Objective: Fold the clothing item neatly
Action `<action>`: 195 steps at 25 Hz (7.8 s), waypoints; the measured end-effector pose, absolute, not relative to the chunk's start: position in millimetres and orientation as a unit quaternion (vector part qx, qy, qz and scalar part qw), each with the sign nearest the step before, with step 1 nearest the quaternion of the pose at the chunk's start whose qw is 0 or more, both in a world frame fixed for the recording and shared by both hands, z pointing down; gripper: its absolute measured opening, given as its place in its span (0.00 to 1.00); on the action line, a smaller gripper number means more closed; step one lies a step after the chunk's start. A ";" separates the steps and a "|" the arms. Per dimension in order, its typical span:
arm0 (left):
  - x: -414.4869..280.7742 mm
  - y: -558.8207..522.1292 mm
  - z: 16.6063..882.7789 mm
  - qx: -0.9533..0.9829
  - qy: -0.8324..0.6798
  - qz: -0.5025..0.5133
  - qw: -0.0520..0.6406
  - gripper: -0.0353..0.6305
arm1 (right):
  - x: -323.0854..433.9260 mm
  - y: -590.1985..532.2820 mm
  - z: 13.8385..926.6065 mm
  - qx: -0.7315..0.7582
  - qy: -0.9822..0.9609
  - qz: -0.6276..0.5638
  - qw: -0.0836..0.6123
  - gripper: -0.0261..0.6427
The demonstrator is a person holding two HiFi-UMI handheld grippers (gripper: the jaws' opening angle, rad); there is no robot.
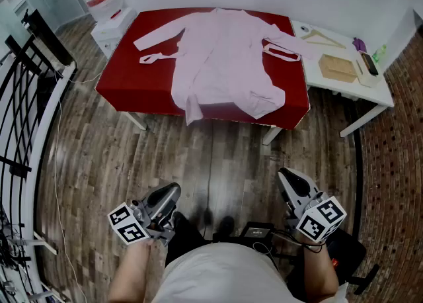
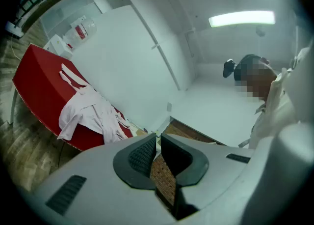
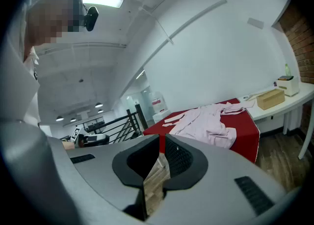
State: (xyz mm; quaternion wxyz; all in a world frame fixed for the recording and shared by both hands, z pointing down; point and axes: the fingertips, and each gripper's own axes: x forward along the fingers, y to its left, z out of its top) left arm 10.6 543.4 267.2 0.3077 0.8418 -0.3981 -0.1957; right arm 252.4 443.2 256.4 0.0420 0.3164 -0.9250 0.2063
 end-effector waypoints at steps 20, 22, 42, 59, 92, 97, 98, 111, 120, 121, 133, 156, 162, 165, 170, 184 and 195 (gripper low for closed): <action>-84.9 421.1 337.8 0.844 -0.388 -0.132 0.347 0.08 | 159.6 359.3 313.1 0.388 -0.879 0.269 0.066 0.06; -93.0 404.2 344.9 0.842 -0.381 -0.133 0.358 0.09 | 147.7 346.2 321.8 0.401 -0.869 0.285 0.058 0.06; -83.9 294.5 437.1 0.830 -0.339 -0.096 0.433 0.14 | 85.1 255.1 423.5 0.446 -0.817 0.361 0.056 0.18; -53.9 180.2 537.3 0.704 -0.417 -0.193 0.542 0.38 | 70.3 144.3 543.7 0.444 -0.739 0.504 -0.044 0.28; -53.1 251.4 599.4 0.718 -0.374 -0.071 0.583 0.07 | 81.4 253.0 605.3 0.442 -0.686 0.577 -0.040 0.07; -43.1 278.6 606.4 0.702 -0.366 -0.077 0.606 0.07 | 90.1 270.5 607.8 0.441 -0.681 0.583 -0.032 0.07; -42.4 281.0 607.3 0.697 -0.368 -0.085 0.610 0.07 | 91.0 272.1 608.3 0.441 -0.681 0.584 -0.030 0.07; -58.6 282.8 612.5 0.690 -0.388 -0.092 0.604 0.07 | 89.2 325.3 622.4 0.439 -0.672 0.595 0.046 0.06; -57.1 289.3 630.2 0.696 -0.394 -0.054 0.599 0.23 | 97.3 320.2 629.7 0.426 -0.678 0.597 0.039 0.07; -59.2 292.3 632.0 0.697 -0.396 -0.049 0.596 0.26 | 94.8 312.3 625.0 0.423 -0.688 0.588 0.041 0.07; -140.3 257.1 632.5 0.745 -0.522 0.130 0.394 0.34 | -4.0 200.5 530.2 0.341 -0.823 0.448 0.069 0.17; -129.3 221.3 604.1 0.792 -0.487 0.160 0.331 0.07 | -112.1 91.2 499.6 0.385 -0.827 0.353 0.207 0.22; -115.5 233.7 564.8 0.821 -0.468 0.135 0.298 0.07 | -109.4 78.5 503.3 0.390 -0.809 0.394 0.194 0.22; -109.4 235.9 546.9 0.835 -0.456 0.135 0.278 0.07 | -108.2 72.5 496.3 0.392 -0.810 0.393 0.188 0.14; -93.8 242.4 521.6 0.859 -0.426 0.140 0.248 0.07 | -95.3 72.4 479.9 0.390 -0.821 0.381 0.172 0.09; -10.2 250.5 483.6 0.916 -0.310 0.163 0.196 0.07 | 3.5 48.5 441.7 0.450 -0.812 0.347 0.134 0.07; 14.9 247.1 534.2 0.905 -0.280 0.233 0.218 0.07 | 55.8 45.3 484.4 0.495 -0.777 0.357 0.154 0.07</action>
